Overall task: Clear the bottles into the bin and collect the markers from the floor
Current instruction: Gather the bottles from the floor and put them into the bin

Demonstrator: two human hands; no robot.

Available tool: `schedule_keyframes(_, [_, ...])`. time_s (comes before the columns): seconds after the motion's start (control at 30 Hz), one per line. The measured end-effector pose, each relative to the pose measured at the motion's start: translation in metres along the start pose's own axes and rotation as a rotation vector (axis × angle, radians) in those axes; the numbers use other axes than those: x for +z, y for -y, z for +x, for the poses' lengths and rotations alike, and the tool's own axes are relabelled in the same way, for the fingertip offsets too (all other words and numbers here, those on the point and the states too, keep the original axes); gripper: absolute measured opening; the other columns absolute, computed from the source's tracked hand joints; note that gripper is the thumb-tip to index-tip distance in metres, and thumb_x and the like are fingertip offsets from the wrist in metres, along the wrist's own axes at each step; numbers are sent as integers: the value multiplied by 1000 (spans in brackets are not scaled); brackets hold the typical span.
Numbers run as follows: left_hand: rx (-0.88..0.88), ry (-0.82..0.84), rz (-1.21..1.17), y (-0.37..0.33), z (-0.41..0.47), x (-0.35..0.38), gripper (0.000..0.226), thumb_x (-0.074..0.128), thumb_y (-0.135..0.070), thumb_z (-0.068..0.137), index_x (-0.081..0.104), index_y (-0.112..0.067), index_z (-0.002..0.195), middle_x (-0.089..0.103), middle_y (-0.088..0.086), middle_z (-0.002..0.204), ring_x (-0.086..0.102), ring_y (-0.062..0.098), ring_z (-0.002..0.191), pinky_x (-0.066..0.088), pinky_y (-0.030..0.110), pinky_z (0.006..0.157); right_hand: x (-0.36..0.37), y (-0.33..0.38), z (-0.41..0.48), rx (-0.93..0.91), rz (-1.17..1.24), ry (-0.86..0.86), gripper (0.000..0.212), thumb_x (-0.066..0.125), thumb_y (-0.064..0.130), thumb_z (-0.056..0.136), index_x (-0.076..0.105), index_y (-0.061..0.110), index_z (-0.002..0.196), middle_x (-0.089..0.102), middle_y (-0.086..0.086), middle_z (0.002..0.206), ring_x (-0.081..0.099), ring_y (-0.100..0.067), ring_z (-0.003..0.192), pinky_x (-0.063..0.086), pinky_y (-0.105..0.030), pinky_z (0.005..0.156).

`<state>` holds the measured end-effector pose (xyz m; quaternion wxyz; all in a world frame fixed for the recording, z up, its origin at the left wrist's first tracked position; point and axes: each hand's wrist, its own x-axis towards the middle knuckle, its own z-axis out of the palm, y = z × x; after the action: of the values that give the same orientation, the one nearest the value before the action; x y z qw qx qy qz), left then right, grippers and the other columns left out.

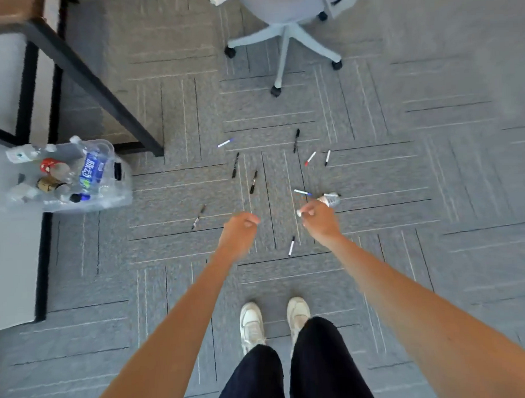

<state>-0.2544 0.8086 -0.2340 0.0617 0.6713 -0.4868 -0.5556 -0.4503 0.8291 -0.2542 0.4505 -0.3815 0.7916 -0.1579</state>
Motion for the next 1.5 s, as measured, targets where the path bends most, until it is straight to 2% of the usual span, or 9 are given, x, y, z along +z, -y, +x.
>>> schedule_keyframes(0.17, [85, 37, 104, 1, 67, 88, 25, 49, -6, 93, 65, -14, 109, 64, 1, 107, 61, 17, 94, 47, 26, 71, -16, -82, 55, 29, 24, -49, 15, 50, 7, 91, 63, 14, 96, 65, -7, 98, 63, -26, 98, 40, -26, 75])
schedule_keyframes(0.3, [175, 60, 166, 22, 158, 171, 31, 59, -4, 88, 60, -8, 118, 63, 14, 115, 61, 28, 103, 46, 33, 76, -16, -165, 126, 39, -21, -111, 15, 50, 14, 93, 62, 17, 102, 65, -2, 110, 61, -24, 102, 46, -33, 83])
schedule_keyframes(0.47, [298, 116, 395, 56, 270, 272, 68, 73, -2, 75, 45, -12, 137, 44, 13, 137, 44, 30, 127, 42, 36, 95, 6, -267, 211, 51, -7, -174, 16, 50, 12, 94, 60, 15, 105, 65, -4, 111, 62, -26, 101, 51, -35, 81])
schedule_keyframes(0.73, [448, 109, 895, 103, 413, 385, 124, 85, -38, 65, -2, -32, 152, -1, 9, 159, 2, 35, 146, 18, 56, 115, 65, -393, 319, 47, -22, -256, 20, 51, 8, 95, 58, 12, 113, 65, 0, 111, 60, -14, 83, 50, -26, 69])
schedule_keyframes(0.9, [593, -14, 1067, 127, 463, 409, 116, 79, -49, 71, 0, -23, 152, 20, 18, 151, 22, 38, 141, 27, 52, 112, 87, -432, 349, 48, -41, -306, 22, 48, -1, 90, 58, 10, 107, 63, -1, 98, 66, -16, 80, 59, -26, 65])
schedule_keyframes(1.0, [676, -69, 1015, 140, 468, 407, 90, 73, -39, 80, 18, -16, 148, 39, 16, 140, 39, 35, 128, 39, 47, 103, 99, -438, 359, 54, -6, -299, 25, 50, -3, 90, 56, 10, 110, 64, -3, 96, 66, -16, 78, 59, -28, 64])
schedule_keyframes(1.23, [541, -46, 801, 142, 421, 330, 81, 74, -39, 76, 27, -23, 140, 49, 7, 127, 57, 23, 91, 48, 30, 62, 99, -376, 333, 114, 214, -190, 31, 55, -3, 86, 49, 5, 115, 56, 0, 82, 47, -12, 56, 41, -19, 49])
schedule_keyframes(1.37, [381, -34, 586, 127, 351, 253, 85, 77, -33, 73, 26, -26, 141, 51, 6, 122, 61, 26, 89, 58, 37, 62, 81, -304, 276, 99, 209, -124, 24, 57, 2, 88, 52, 12, 111, 61, -2, 92, 56, -11, 68, 49, -23, 60])
schedule_keyframes(1.5, [263, -45, 386, 95, 255, 171, 83, 80, -23, 73, 31, -23, 140, 54, 4, 122, 57, 21, 91, 39, 18, 52, 65, -207, 208, 44, 250, -40, 19, 57, -1, 88, 61, 7, 105, 68, -10, 100, 68, -21, 89, 58, -34, 82])
